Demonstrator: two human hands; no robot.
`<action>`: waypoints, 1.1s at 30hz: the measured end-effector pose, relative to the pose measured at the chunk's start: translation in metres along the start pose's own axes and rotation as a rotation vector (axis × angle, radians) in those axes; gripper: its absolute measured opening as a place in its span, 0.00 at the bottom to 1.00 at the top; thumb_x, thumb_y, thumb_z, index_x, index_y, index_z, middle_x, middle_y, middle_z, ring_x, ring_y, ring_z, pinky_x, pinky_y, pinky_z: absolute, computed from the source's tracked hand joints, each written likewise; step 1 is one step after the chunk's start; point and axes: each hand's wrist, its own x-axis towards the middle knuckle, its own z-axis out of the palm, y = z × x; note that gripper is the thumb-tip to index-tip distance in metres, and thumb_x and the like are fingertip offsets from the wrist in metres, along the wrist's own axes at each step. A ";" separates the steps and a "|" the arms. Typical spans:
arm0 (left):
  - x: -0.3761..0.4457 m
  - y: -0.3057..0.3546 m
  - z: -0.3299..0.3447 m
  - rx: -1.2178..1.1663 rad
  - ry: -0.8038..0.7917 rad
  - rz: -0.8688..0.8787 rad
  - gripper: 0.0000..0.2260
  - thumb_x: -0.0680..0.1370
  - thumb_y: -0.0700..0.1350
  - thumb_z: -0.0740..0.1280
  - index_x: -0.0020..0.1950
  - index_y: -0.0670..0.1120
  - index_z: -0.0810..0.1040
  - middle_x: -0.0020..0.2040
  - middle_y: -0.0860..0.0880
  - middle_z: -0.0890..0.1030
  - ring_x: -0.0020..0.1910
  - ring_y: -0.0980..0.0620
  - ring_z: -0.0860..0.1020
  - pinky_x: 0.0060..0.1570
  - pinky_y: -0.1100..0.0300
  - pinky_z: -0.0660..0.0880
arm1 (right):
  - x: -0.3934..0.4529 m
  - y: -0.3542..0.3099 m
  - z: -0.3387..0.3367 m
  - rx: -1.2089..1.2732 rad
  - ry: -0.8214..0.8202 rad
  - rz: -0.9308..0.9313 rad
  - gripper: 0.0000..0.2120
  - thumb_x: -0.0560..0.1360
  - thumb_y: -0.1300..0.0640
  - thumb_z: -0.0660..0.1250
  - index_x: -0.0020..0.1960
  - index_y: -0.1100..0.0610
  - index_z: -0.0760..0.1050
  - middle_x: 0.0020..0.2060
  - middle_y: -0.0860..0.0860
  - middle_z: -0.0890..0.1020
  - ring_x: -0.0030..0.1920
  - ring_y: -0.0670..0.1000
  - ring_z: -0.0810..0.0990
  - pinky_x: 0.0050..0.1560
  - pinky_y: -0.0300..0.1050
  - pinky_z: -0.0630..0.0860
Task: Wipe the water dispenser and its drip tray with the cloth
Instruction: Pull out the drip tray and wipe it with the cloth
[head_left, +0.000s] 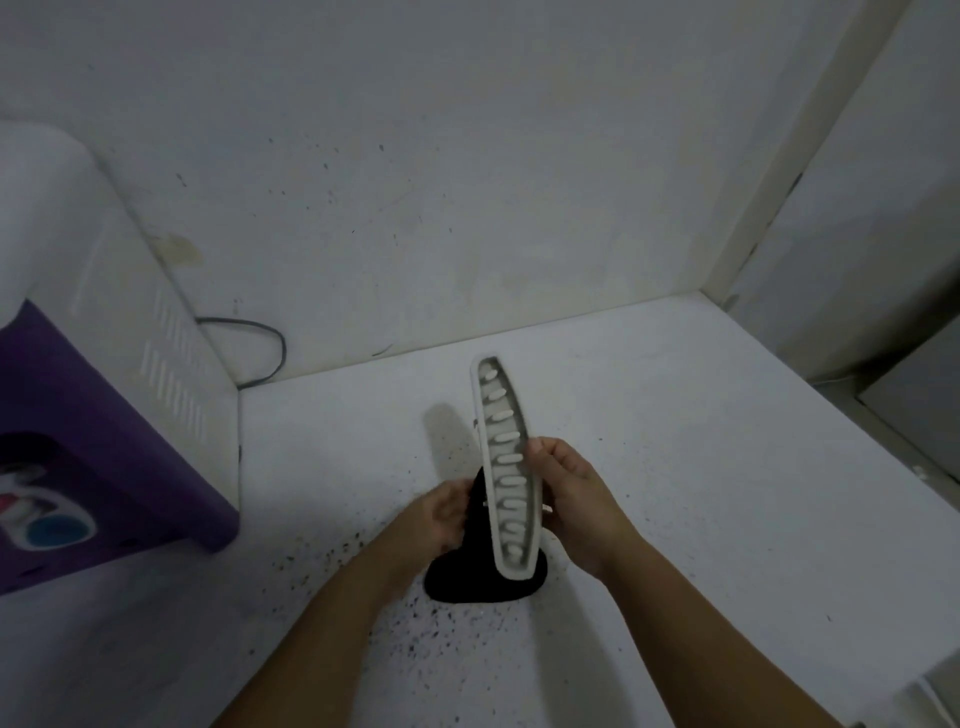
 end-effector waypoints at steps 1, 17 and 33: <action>0.000 -0.004 0.002 0.074 -0.034 0.016 0.20 0.75 0.27 0.63 0.63 0.45 0.74 0.56 0.51 0.80 0.54 0.54 0.79 0.51 0.64 0.77 | 0.001 -0.001 0.000 0.006 0.012 0.001 0.12 0.77 0.46 0.63 0.49 0.55 0.74 0.40 0.51 0.85 0.39 0.49 0.84 0.40 0.46 0.78; -0.009 0.039 -0.004 0.011 0.827 0.494 0.05 0.77 0.48 0.67 0.41 0.50 0.78 0.45 0.51 0.79 0.46 0.53 0.77 0.47 0.64 0.71 | 0.001 0.001 -0.004 -0.512 0.183 0.033 0.21 0.74 0.37 0.62 0.38 0.53 0.80 0.27 0.48 0.80 0.24 0.48 0.77 0.25 0.40 0.73; -0.009 -0.032 -0.008 1.176 0.472 0.428 0.15 0.79 0.41 0.63 0.65 0.43 0.75 0.57 0.43 0.74 0.52 0.45 0.73 0.47 0.53 0.74 | 0.009 0.022 -0.016 -0.971 0.075 0.076 0.20 0.76 0.38 0.61 0.36 0.52 0.76 0.27 0.46 0.74 0.25 0.44 0.71 0.25 0.35 0.66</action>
